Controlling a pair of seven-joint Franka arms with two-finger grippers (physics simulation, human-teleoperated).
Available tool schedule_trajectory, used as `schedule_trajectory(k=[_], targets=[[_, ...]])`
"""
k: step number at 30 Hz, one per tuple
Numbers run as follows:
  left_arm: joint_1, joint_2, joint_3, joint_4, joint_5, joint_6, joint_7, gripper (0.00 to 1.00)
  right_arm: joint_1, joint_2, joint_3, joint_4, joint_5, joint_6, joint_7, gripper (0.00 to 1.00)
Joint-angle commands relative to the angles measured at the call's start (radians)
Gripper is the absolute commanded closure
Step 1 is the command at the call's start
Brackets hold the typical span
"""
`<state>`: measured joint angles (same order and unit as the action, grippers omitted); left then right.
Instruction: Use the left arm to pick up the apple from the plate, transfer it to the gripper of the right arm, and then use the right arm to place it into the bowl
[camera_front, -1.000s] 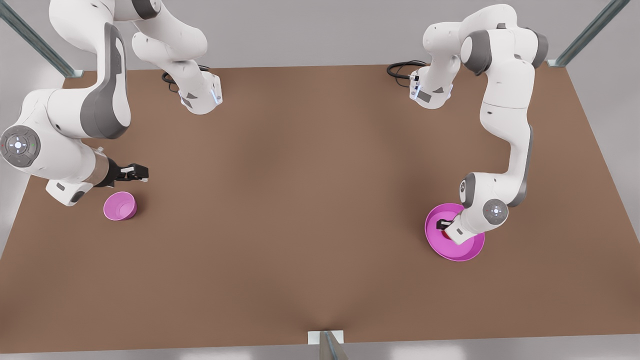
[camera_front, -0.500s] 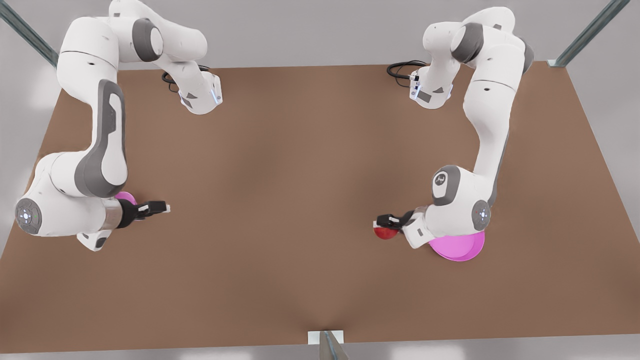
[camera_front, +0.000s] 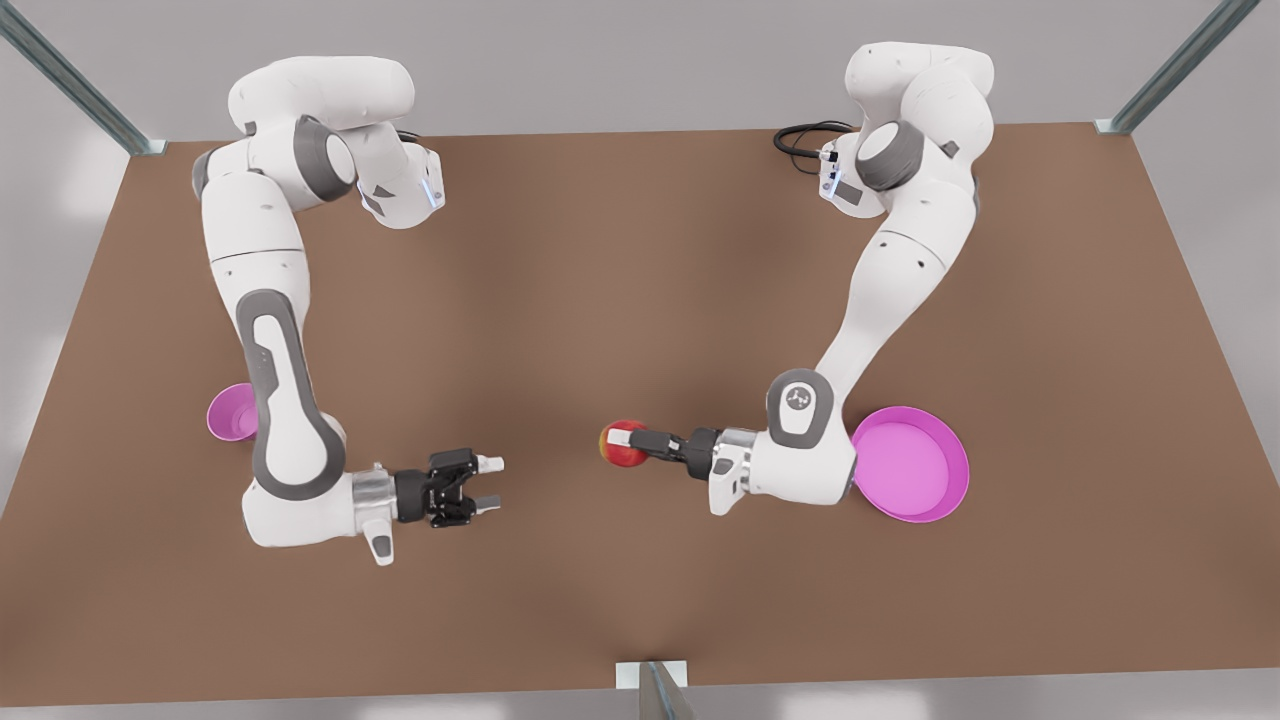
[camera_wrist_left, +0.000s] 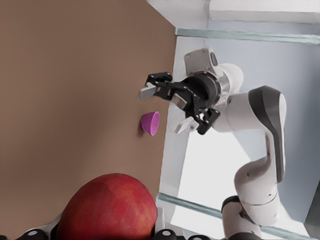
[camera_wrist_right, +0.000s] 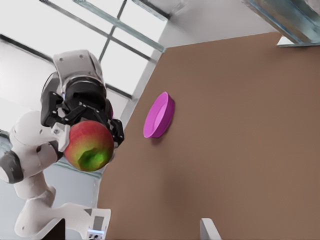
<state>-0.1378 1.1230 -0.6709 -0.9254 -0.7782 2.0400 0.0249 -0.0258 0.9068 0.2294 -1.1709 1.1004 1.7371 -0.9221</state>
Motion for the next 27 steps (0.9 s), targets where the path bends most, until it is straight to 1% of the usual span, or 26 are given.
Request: schedule_trajectory(k=[1,4,6,8,11,16,26,27], targets=[[-0.002,0.0,-0.001,0.0,-0.032,0.025,0.104,0.26,0.0,0.009,0.028,0.0,0.065,0.125,-0.945,0.0],[-0.006,0.006,-0.001,0.0,-0.055,0.066,0.104,0.26,-0.008,0.046,0.111,0.005,0.088,0.121,-1.104,0.0],[-0.008,0.006,-0.001,0.0,-0.055,0.066,0.104,0.26,-0.008,0.049,0.133,0.005,0.088,0.117,-1.139,0.0],[-0.011,0.008,-0.001,0.0,-0.055,0.066,0.104,0.26,-0.008,0.049,0.136,0.002,0.088,0.11,-1.196,0.0],[-0.014,0.009,-0.001,0.0,-0.055,0.068,0.102,0.26,-0.011,0.05,0.172,-0.006,0.088,0.085,-1.209,0.0],[-0.014,0.011,-0.001,0.0,-0.072,0.069,0.101,0.26,-0.016,0.061,0.202,-0.015,0.09,0.076,-1.255,0.0],[-0.026,0.014,-0.001,0.0,-0.073,0.103,0.102,0.26,0.003,0.087,0.228,-0.015,0.101,0.127,-1.267,0.0],[-0.028,0.014,-0.001,0.0,-0.073,0.103,0.102,0.26,0.004,0.093,0.243,-0.015,0.101,0.142,-1.267,0.0]])
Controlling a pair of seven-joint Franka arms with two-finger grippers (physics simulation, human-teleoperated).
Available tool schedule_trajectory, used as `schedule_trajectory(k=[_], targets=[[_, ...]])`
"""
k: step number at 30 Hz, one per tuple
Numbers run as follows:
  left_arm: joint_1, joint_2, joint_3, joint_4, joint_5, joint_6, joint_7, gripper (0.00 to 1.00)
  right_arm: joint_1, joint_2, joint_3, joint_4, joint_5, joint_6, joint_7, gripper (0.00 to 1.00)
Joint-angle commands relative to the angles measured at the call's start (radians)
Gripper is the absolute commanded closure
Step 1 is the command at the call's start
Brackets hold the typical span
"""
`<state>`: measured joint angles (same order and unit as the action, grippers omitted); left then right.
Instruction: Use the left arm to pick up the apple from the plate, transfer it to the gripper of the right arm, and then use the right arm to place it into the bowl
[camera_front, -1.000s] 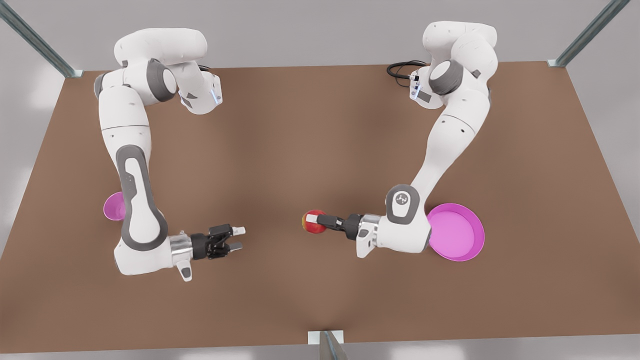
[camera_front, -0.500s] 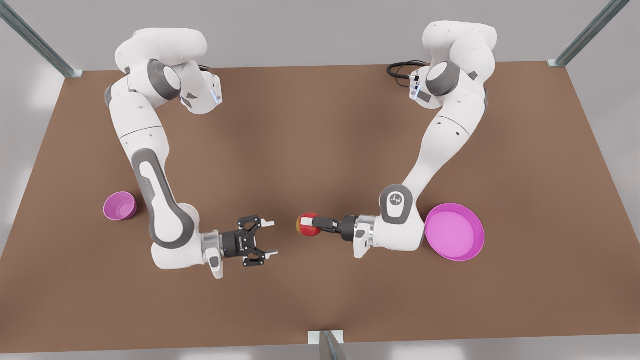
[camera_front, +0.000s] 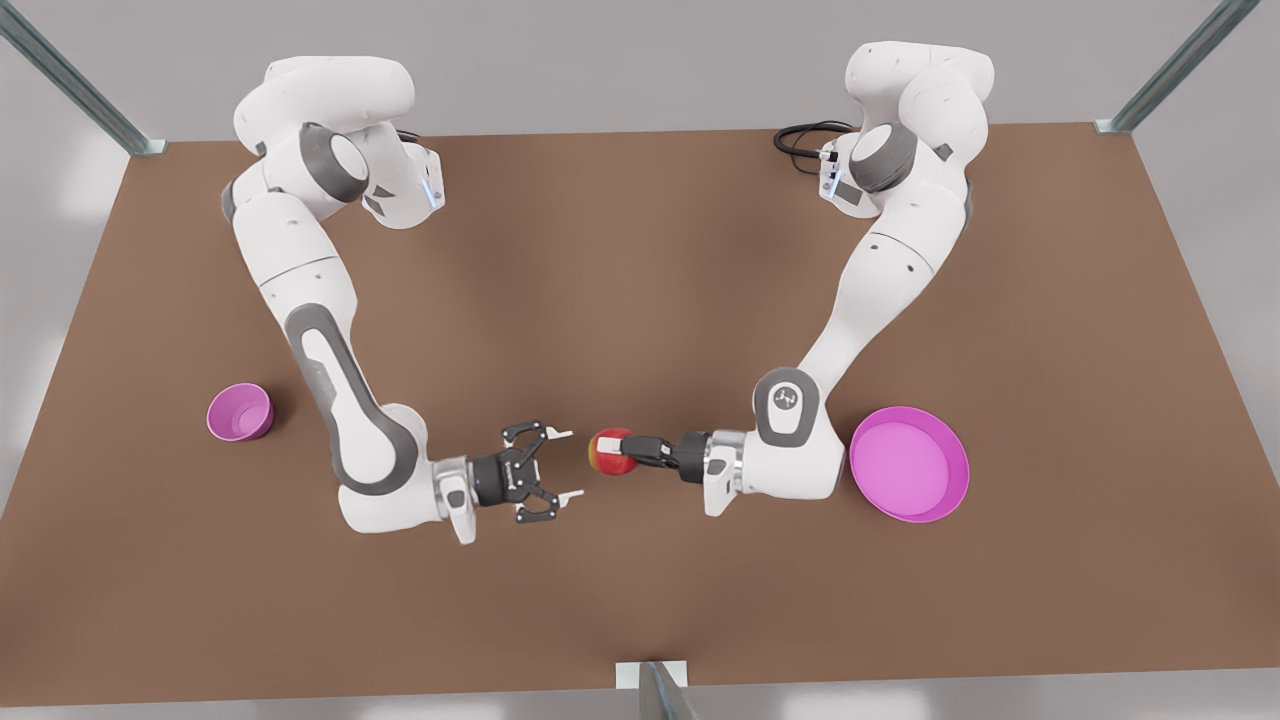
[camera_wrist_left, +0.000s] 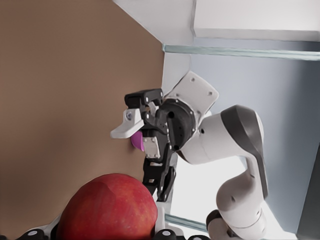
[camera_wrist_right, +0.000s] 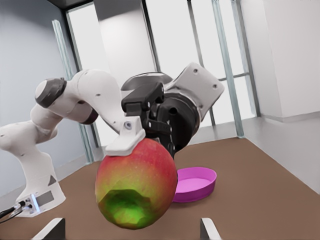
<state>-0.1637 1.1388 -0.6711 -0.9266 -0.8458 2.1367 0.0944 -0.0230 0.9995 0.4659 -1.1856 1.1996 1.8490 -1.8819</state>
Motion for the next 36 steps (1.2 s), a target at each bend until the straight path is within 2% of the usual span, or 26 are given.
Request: schedule_trajectory(k=[1,33,34,36], targets=[[0.0,-0.001,-0.001,0.0,-0.006,0.006,0.031,0.26,0.002,0.004,0.008,0.001,0.002,0.038,-0.307,0.0],[-0.01,0.004,-0.001,0.002,-0.018,0.026,0.031,0.26,0.028,0.053,0.131,0.003,0.006,0.176,-0.281,0.0],[-0.01,0.004,-0.001,0.002,-0.018,0.028,0.031,0.26,0.028,0.053,0.131,0.003,0.006,0.176,-0.281,0.02],[-0.01,0.004,-0.001,0.002,-0.018,0.028,0.033,0.26,0.028,0.053,0.131,0.004,0.006,0.176,-0.281,0.2]])
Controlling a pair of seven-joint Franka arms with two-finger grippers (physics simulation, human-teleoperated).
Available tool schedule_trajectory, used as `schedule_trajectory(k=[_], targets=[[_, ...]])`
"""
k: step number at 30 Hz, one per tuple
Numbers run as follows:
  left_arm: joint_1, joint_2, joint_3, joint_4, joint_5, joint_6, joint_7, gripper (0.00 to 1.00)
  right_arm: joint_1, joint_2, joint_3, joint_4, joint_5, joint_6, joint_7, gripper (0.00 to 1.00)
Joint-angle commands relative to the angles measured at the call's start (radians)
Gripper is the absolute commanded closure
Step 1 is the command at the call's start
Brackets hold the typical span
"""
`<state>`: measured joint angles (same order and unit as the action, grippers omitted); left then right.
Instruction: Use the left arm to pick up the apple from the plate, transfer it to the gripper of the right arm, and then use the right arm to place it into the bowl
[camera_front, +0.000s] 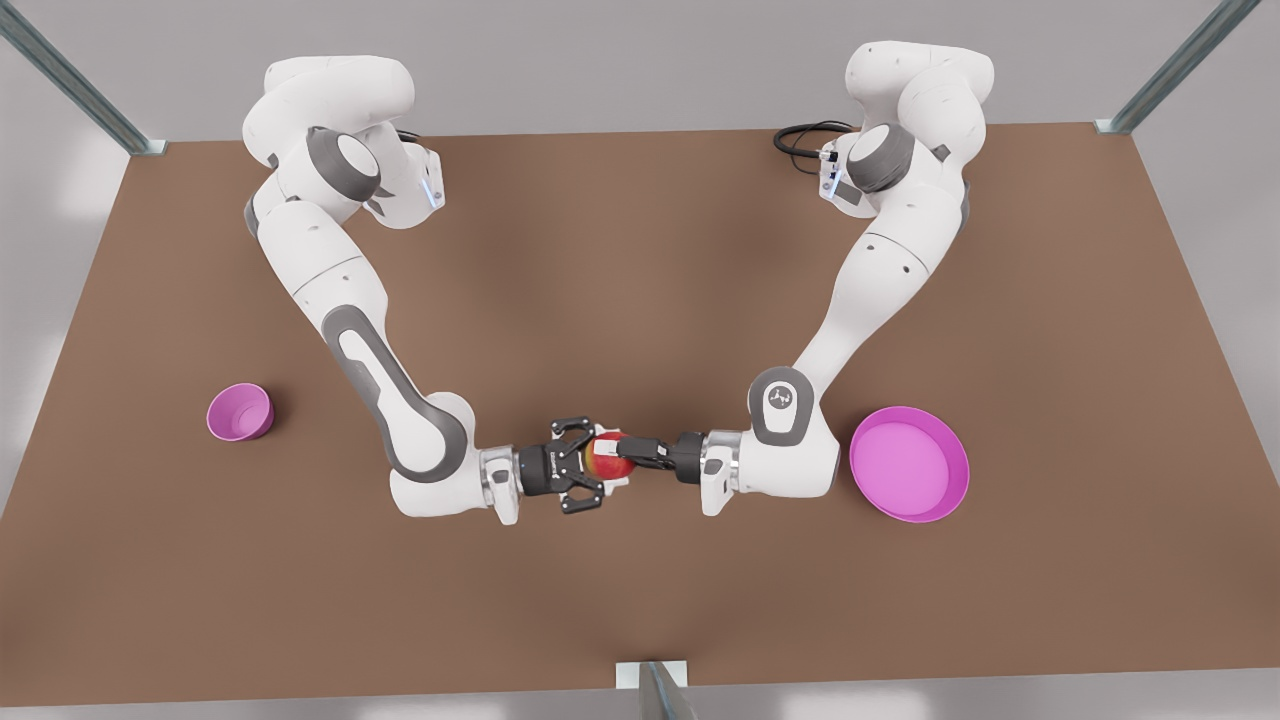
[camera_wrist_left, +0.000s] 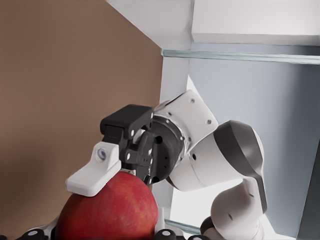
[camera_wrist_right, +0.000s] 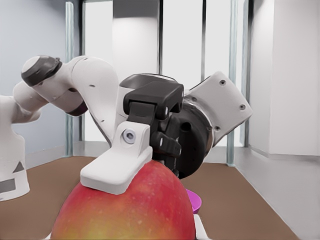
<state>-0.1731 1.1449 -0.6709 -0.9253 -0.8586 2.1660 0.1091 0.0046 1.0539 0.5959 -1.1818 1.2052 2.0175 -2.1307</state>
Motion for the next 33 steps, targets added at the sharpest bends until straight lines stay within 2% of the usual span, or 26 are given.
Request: schedule_trajectory(k=[1,4,5,16,18,20,21,22,24,26,27,28,31,33], targets=[[0.0,-0.002,-0.001,0.0,-0.005,-0.002,0.018,0.26,0.0,-0.002,0.001,0.001,0.001,0.007,-0.032,0.26],[0.0,-0.002,-0.001,0.0,-0.005,-0.002,0.018,0.24,0.0,-0.002,0.001,0.001,0.001,0.007,-0.031,0.27],[0.0,-0.002,-0.001,0.0,-0.005,-0.002,0.018,0.0,0.0,-0.002,0.002,0.001,0.001,0.007,-0.031,0.27],[0.012,-0.016,0.001,0.0,-0.002,-0.02,-0.009,0.0,-0.052,-0.008,0.002,-0.004,-0.015,-0.046,-0.023,0.27],[0.079,-0.037,0.001,-0.001,0.006,-0.118,-0.068,0.0,-0.071,-0.009,0.001,-0.005,-0.024,-0.063,-0.024,0.26],[0.269,-0.112,0.002,-0.001,0.177,-0.437,-0.187,0.0,-0.104,-0.011,-0.004,-0.005,-0.053,-0.112,-0.026,0.26],[0.366,-0.183,-0.003,-0.001,0.347,-0.582,-0.25,0.0,-0.13,-0.014,-0.005,-0.005,-0.093,-0.144,-0.026,0.26],[0.415,-0.243,-0.001,-0.001,0.492,-0.67,-0.278,0.0,-0.152,-0.02,-0.005,-0.015,-0.13,-0.164,-0.024,0.26],[0.445,-0.387,-0.006,-0.001,0.944,-0.897,-0.295,0.0,-0.228,-0.034,-0.005,-0.025,-0.304,-0.236,0.011,0.26],[0.489,-0.504,-0.015,-0.012,1.104,-1.014,-0.367,0.0,-0.305,-0.038,-0.005,-0.024,-0.459,-0.309,0.011,0.26],[0.352,-0.794,0.29,-0.347,0.984,-0.796,-0.31,0.0,-0.34,-0.038,-0.005,-0.022,-0.525,-0.347,0.011,0.26],[0.094,-1.048,0.6,-0.692,0.906,-0.594,-0.238,0.0,-0.371,-0.04,-0.005,-0.016,-0.576,-0.391,0.009,0.26],[0.054,-0.976,0.607,-0.682,0.92,-0.598,-0.241,0.0,-0.437,-0.083,-0.008,-0.016,-0.736,-0.465,0.018,0.26],[0.052,-0.947,0.519,-0.649,0.914,-0.598,-0.243,0.0,-0.463,-0.114,-0.008,-0.018,-0.842,-0.497,0.038,0.26]])
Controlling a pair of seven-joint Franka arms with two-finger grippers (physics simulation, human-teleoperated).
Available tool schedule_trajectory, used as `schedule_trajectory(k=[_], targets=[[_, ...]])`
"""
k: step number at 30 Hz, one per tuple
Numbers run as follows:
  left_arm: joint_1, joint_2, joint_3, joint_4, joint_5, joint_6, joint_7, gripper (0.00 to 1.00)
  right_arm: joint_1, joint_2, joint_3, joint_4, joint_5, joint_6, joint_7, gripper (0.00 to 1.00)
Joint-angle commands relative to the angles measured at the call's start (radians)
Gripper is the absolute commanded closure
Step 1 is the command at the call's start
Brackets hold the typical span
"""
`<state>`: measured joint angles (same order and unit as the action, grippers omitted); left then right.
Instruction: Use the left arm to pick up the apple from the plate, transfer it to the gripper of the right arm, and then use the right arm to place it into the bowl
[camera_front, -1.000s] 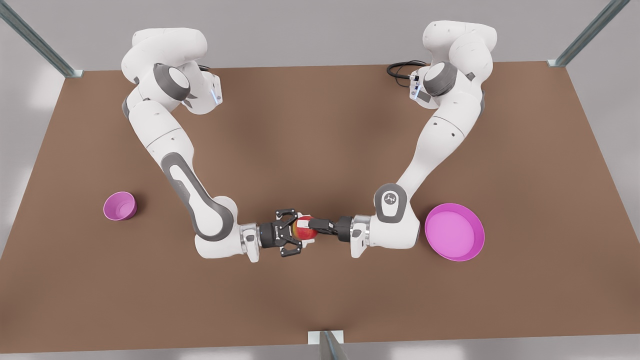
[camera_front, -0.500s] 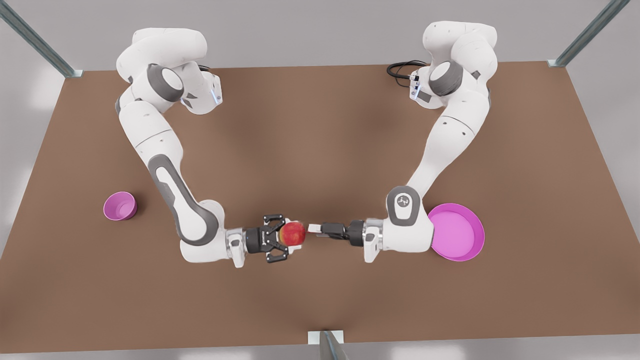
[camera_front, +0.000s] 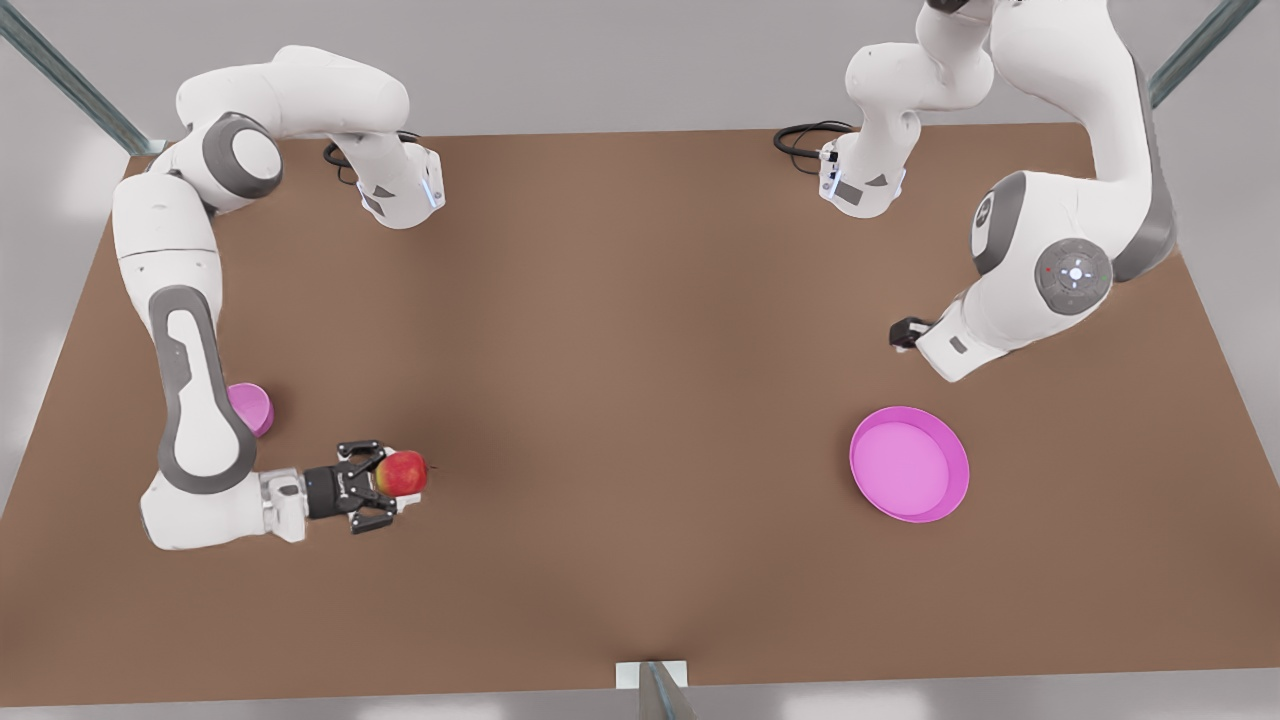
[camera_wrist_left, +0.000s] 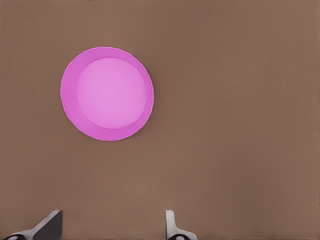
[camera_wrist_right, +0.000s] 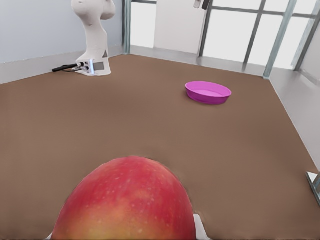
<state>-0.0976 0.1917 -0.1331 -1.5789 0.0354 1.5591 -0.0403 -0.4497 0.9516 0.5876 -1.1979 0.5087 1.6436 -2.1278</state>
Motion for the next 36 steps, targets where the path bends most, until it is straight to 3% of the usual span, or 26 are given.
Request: schedule_trajectory(k=[1,9,16,21,36], targets=[[-0.022,0.006,-0.036,0.003,0.017,0.009,-0.095,0.0,-0.023,-0.011,0.003,0.003,-0.176,-0.142,0.034,0.26],[-0.013,0.04,-0.057,0.005,0.012,0.033,-0.095,0.0,-0.21,-0.085,0.009,0.009,-0.496,-0.264,-0.014,0.26],[-0.01,0.048,-0.057,0.005,0.014,0.038,-0.095,0.0,-0.199,-0.189,-0.003,-0.022,-0.832,-0.223,-0.087,0.26],[-0.01,0.057,-0.057,0.005,0.015,0.039,-0.095,0.0,-0.156,-0.317,-0.169,-0.252,-0.829,0.036,-0.221,0.26],[-0.008,0.065,-0.057,0.005,0.018,0.039,-0.095,0.0,-0.112,-0.406,-0.381,-0.523,-0.711,0.383,-0.377,0.26]])
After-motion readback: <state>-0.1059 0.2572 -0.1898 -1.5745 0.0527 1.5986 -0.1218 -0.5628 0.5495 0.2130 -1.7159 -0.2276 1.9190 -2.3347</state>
